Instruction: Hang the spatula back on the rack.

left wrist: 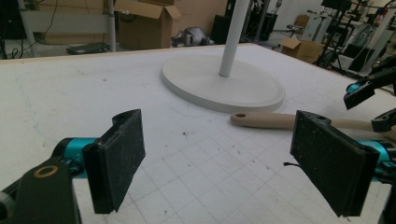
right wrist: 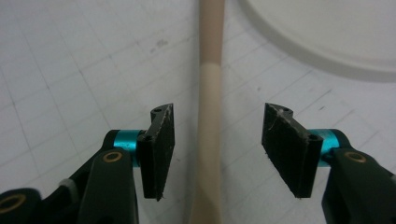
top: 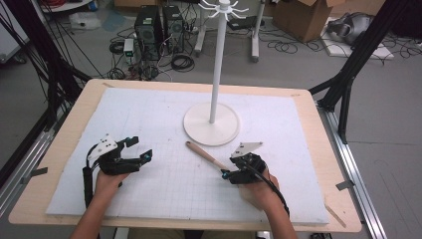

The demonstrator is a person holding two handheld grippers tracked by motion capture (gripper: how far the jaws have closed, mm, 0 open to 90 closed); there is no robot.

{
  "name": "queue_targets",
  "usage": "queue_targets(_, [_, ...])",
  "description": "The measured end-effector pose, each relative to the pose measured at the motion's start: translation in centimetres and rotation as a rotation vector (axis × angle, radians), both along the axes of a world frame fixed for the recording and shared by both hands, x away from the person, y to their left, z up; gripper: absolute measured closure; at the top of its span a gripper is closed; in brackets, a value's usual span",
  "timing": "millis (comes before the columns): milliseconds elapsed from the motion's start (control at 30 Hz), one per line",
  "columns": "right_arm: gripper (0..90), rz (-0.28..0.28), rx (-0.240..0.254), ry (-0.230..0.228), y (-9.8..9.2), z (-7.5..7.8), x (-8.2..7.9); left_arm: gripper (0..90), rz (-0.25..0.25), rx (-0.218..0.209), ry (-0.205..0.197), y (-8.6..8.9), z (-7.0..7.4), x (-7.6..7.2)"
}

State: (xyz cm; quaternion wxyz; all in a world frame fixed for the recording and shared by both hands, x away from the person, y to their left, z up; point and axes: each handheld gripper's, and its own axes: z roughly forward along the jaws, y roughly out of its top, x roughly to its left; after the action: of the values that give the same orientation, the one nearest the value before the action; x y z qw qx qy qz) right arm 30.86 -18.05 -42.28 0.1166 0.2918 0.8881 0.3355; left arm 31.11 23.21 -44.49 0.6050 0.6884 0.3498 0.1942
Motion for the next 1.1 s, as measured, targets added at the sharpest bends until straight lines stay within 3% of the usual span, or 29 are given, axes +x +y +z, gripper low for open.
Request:
queue_targets(33, [44.8,-0.004,-0.017,0.034,0.2,-0.4,0.3,18.0,-0.002,0.000,0.006,-0.1,0.0,0.0])
queue_targets(233, [51.8,0.000,-0.041,0.095,0.6,-0.9,0.6,18.0,-0.007,-0.003,0.009,-0.1,-0.1,0.0])
queue_targets(467, [74.1,0.014,-0.053,0.088,0.7,-0.7,0.4,18.0,-0.007,0.000,0.011,-0.2,-0.2,0.0])
queue_targets(667, [77.4,-0.021,-0.030,0.117,0.6,-0.7,0.5,18.0,-0.005,0.002,0.018,-0.2,-0.3,0.1])
queue_targets(867, [78.0,-0.005,-0.030,0.073,0.6,-0.4,0.2,18.0,-0.002,0.001,0.021,-0.1,-0.3,0.1])
queue_targets(1100, [78.0,-0.004,0.051,0.020,-0.1,0.7,-0.3,18.0,0.007,-0.003,0.020,0.0,-0.3,0.1])
